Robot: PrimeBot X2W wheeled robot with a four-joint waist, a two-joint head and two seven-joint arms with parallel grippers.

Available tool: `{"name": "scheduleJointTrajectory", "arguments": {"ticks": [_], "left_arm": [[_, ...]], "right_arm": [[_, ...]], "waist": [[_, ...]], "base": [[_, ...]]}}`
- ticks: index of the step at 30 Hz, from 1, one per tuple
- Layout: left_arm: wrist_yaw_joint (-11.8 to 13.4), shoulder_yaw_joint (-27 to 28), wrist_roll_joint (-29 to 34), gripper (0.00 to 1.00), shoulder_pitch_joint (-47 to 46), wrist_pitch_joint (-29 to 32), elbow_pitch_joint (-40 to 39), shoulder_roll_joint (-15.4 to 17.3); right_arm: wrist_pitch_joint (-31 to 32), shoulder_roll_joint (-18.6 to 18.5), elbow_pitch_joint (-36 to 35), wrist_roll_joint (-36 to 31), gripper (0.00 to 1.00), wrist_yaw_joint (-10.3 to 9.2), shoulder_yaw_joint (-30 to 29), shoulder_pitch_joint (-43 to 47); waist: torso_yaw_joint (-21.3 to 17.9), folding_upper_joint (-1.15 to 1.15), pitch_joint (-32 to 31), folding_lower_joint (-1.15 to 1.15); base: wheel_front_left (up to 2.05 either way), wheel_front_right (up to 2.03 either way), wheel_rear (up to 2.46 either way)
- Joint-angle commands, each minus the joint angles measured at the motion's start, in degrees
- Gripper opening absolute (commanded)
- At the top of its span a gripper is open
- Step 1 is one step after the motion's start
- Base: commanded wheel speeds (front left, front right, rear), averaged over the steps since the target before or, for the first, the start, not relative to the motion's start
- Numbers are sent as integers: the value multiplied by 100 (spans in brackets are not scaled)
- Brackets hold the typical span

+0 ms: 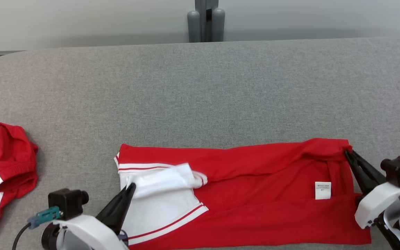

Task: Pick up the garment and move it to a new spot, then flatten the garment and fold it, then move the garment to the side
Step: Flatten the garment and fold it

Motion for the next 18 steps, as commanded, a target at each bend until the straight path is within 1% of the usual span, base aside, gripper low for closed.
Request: {"name": "scheduleJointTrajectory", "arguments": {"ticks": [1, 4, 7, 9, 10, 11, 12, 13, 14, 15, 18], "left_arm": [[114, 46, -70, 0, 202, 34, -160, 105], [227, 53, -162, 0, 436, 113, -322, 194], [283, 48, -217, 0, 528, 172, -347, 221], [273, 25, -287, 0, 562, 235, -328, 212], [276, 24, -301, 3, 572, 246, -298, 196], [307, 30, -316, 24, 579, 262, -253, 194], [319, 24, -350, 67, 594, 279, -197, 182], [327, 39, -382, 94, 616, 272, -174, 156], [352, 85, -366, 100, 629, 209, -150, 147], [357, 110, -337, 100, 630, 162, -129, 148], [422, 245, -268, 100, 613, -103, -154, 92]], "right_arm": [[-31, 66, -41, -18, 0, -4, -163, 196], [-32, 153, -87, -34, 0, -4, -386, 400], [-23, 217, -119, -26, 0, -4, -429, 552], [28, 271, -161, -14, 0, -3, -466, 658], [39, 293, -167, -22, 0, -4, -510, 716], [68, 331, -160, 11, 0, -4, -579, 784], [56, 380, -180, 3, 15, -4, -591, 832], [49, 426, -208, 16, 45, -4, -631, 893], [42, 461, -194, 38, 49, -4, -724, 953], [31, 504, -213, 71, 100, -4, -832, 1016], [14, 655, -375, 171, 100, -4, -1111, 1214]], "waist": [[-28, 0, -11, 0], [-39, 0, -13, 0], [-29, 0, -11, 0], [-31, 0, 11, 0], [-32, 0, 7, 0], [-37, 0, 7, 0], [-47, 0, 4, 0], [-62, 0, -6, 0], [-74, 0, -21, 0], [-82, 0, -30, 0], [-98, 0, -85, 0]], "base": [[0, 0, 0], [0, 0, 0], [0, 0, 0], [0, 0, 0], [0, 0, 0], [0, 0, 0], [0, 0, 0], [0, 0, 0], [0, 0, 0], [0, 0, 0], [0, 0, 0]]}}
